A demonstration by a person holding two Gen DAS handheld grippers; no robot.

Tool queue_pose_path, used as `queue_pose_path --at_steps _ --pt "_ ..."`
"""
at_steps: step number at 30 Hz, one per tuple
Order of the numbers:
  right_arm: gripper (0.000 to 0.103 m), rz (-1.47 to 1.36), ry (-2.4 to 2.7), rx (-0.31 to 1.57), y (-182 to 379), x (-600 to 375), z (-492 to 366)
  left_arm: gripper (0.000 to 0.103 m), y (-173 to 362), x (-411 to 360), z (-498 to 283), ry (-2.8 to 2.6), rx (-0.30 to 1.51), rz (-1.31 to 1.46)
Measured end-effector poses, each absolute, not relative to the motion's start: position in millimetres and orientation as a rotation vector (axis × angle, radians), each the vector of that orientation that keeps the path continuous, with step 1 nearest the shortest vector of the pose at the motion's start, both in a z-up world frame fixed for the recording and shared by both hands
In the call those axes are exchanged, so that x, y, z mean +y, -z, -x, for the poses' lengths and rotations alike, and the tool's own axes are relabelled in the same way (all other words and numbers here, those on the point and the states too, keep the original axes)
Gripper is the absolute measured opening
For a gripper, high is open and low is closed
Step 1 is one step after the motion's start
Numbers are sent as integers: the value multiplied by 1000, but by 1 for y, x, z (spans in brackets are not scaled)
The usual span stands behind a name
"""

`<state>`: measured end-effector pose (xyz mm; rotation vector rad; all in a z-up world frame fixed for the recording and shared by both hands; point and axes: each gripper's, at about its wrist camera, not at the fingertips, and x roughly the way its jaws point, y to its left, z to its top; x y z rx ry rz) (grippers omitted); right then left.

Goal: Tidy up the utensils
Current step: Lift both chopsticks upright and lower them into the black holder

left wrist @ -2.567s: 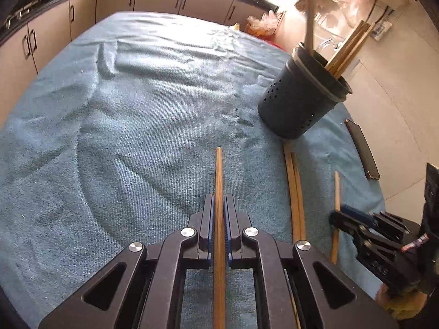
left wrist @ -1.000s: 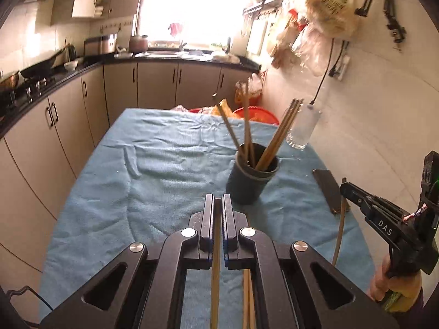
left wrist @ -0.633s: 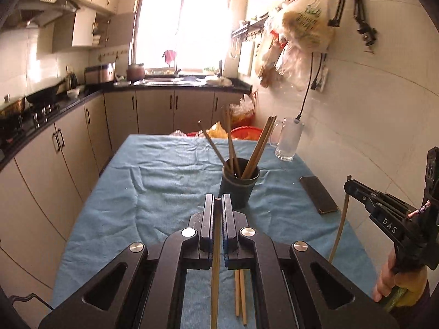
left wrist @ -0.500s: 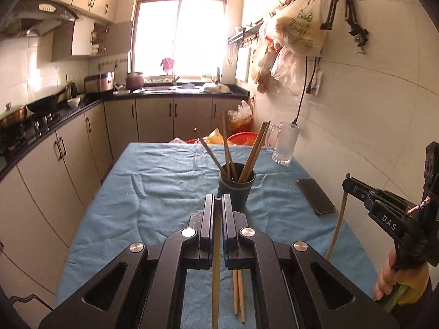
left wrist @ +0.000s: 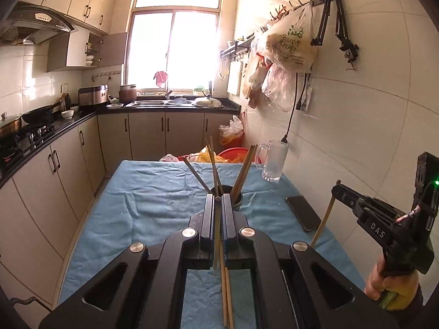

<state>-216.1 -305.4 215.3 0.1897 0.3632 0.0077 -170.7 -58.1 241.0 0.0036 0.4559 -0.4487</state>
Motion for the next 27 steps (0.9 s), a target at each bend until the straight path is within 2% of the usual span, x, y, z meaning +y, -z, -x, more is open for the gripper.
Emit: queue_pose_path --at_steps 27 --pt "7 -177 -32 351 -230 -307 192 0 -248 -79 140 383 475 -108"
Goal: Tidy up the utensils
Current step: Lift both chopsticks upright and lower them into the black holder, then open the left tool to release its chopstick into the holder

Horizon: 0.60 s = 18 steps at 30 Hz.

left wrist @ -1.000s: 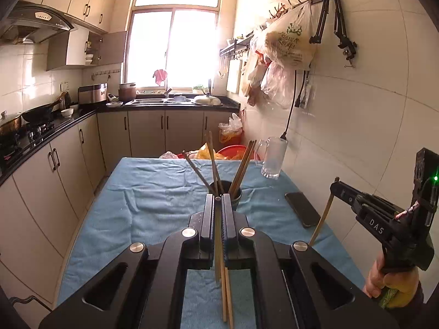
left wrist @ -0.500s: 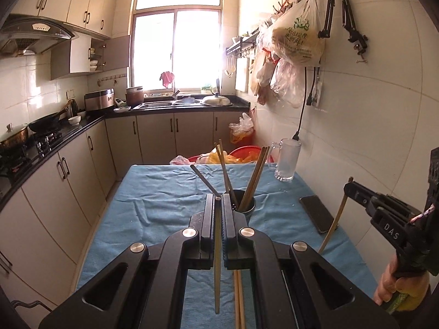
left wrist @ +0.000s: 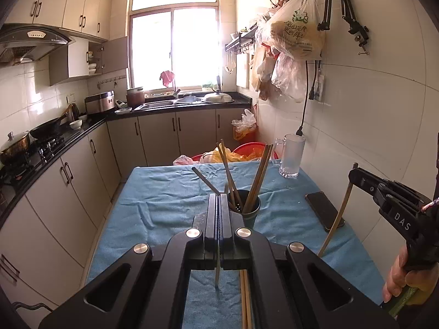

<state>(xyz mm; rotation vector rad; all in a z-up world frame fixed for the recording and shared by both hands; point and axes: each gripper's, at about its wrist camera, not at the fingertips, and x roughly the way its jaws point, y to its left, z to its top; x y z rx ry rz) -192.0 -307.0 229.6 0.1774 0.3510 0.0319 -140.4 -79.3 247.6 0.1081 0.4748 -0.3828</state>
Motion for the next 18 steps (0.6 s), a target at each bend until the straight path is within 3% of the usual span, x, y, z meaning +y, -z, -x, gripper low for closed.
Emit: queue_pose_path --at_steps 9,13,18 --pt "7 -225 -28 384 -220 -320 189 2 -210 -76 101 392 629 -75" --pt "7 -259 -30 405 -213 -331 187 24 -164 -90 81 455 720 -134" --pt "7 -317 -48 444 -202 -344 178 25 -117 -99 47 435 790 -181"
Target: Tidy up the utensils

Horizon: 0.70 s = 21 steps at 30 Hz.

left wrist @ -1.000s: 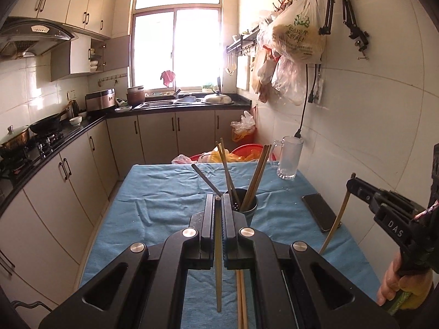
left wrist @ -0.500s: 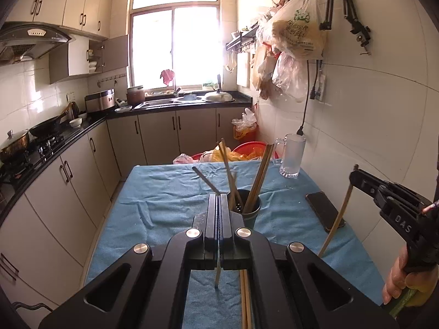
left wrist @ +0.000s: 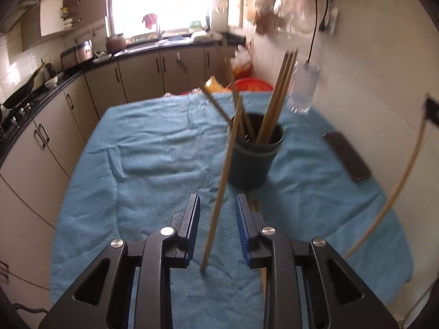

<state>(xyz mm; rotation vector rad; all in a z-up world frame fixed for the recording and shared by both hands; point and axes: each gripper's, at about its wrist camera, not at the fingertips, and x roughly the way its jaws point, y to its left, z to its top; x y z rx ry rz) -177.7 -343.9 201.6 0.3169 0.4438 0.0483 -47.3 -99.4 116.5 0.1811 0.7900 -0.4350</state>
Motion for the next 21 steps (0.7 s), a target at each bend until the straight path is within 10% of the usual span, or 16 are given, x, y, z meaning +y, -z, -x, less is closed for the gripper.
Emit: queue_pose_path --at_steps 15,18,21 --pt "7 -343 -54 488 -190 -346 151 39 -95 -165 -15 497 745 -366" --pt "7 -341 -58 488 -190 -343 148 8 -97 -161 -19 495 776 -319" --pt "7 -341 -66 489 -189 -341 145 7 -97 -154 -17 505 793 -270"
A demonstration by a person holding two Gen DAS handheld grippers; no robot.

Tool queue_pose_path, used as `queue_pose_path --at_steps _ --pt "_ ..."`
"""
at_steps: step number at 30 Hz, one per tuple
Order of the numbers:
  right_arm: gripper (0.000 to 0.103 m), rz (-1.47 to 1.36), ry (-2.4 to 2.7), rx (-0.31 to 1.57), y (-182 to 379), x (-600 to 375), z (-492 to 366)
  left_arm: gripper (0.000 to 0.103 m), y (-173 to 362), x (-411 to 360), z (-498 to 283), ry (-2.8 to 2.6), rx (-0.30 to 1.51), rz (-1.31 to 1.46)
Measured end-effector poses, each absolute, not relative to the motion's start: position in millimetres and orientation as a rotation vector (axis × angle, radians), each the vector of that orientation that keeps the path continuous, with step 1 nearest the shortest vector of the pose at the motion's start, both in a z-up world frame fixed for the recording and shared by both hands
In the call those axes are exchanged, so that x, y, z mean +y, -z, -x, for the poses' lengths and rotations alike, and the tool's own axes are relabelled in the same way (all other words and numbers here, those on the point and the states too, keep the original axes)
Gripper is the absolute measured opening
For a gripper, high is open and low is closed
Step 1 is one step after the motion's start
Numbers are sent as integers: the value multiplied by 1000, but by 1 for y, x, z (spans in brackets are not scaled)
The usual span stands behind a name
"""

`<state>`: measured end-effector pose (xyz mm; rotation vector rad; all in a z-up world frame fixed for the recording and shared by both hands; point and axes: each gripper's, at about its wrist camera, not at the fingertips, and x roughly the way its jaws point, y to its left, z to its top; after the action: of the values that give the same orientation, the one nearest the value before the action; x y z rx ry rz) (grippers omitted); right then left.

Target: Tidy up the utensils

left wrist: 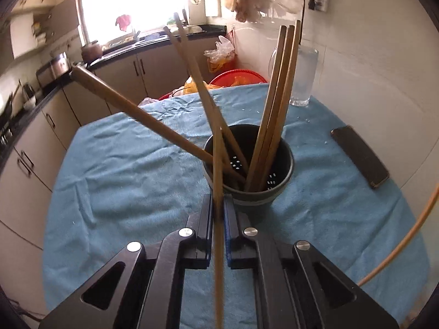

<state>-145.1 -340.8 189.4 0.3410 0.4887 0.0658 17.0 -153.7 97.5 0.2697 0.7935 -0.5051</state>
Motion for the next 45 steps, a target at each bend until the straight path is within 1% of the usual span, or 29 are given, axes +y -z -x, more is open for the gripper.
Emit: queue_pose_path --at_steps 5,8,12,16,19,23,26,29,32,37,43,45 --pt "7 -342 -72 483 -191 -339 145 7 -108 -136 -2 516 786 -206" --pt "7 -337 -75 468 -197 -338 148 7 -129 -124 15 536 749 -165" --pt "7 -323 -78 421 -214 -338 150 7 -177 -109 38 563 661 -88" --pt "7 -304 -84 354 -242 -336 148 7 -223 -98 41 563 571 9" --pt "7 -291 -88 290 -264 -334 144 7 -252 -98 36 533 503 63" --pt "7 -285 -88 214 -288 -330 131 7 -274 -111 21 467 425 76" --pt "7 -279 -84 187 -295 -325 117 7 -277 -123 6 445 410 94" --pt "7 -253 -66 176 -292 -317 100 7 -273 -137 -8 420 384 79" --pt "8 -246 -57 185 -285 -314 88 7 -267 -148 -22 428 396 80" --pt "8 -259 -46 235 -264 -316 63 7 -246 -164 -39 438 419 53" --pt "8 -287 -46 341 -230 -321 37 7 -213 -172 -54 417 492 15" --pt "8 -291 -42 367 -221 -322 31 9 -207 -169 -56 417 512 17"
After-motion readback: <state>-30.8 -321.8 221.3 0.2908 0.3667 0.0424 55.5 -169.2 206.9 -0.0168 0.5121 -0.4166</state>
